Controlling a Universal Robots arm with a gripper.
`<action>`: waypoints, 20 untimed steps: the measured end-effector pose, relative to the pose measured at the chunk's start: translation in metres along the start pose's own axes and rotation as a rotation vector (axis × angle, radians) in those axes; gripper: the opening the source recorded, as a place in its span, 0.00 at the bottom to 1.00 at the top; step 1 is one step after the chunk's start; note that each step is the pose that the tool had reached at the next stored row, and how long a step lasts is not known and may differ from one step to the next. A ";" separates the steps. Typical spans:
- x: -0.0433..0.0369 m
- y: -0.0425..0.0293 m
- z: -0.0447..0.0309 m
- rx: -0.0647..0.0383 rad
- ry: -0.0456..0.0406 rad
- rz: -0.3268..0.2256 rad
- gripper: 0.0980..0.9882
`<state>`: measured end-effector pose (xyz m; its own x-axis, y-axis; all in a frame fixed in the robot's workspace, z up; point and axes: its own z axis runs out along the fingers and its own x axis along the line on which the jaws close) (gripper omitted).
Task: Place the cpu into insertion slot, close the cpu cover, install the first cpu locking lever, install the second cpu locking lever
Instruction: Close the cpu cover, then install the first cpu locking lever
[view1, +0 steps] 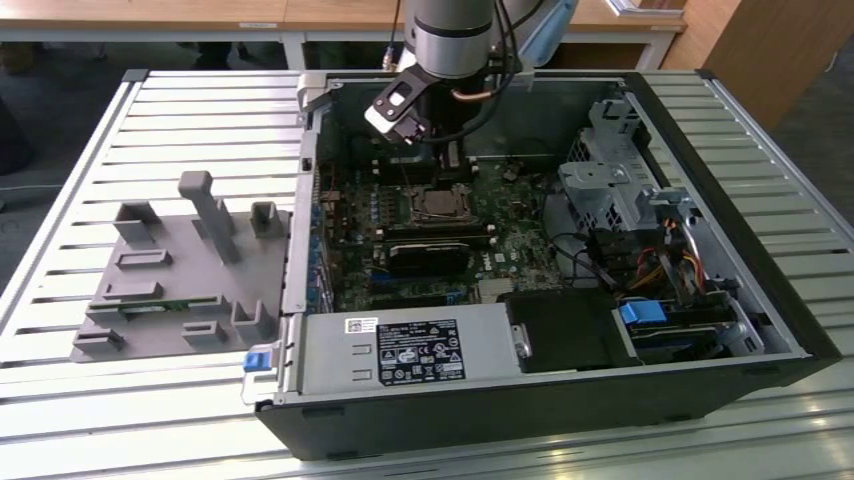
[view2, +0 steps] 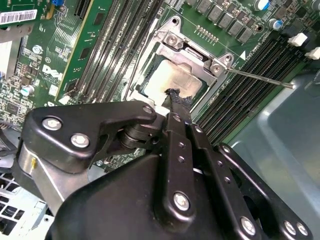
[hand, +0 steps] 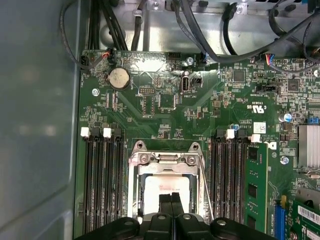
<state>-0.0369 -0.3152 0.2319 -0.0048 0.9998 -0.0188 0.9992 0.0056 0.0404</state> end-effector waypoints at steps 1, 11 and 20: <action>0.0000 -0.0002 0.0000 0.000 0.0001 0.000 0.03; 0.0000 -0.0011 -0.0015 0.000 0.0001 0.000 0.03; -0.0001 -0.0009 -0.0069 0.000 0.0004 0.000 0.03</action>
<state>-0.0380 -0.3152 0.2387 -0.0048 0.9998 -0.0185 0.9992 0.0056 0.0404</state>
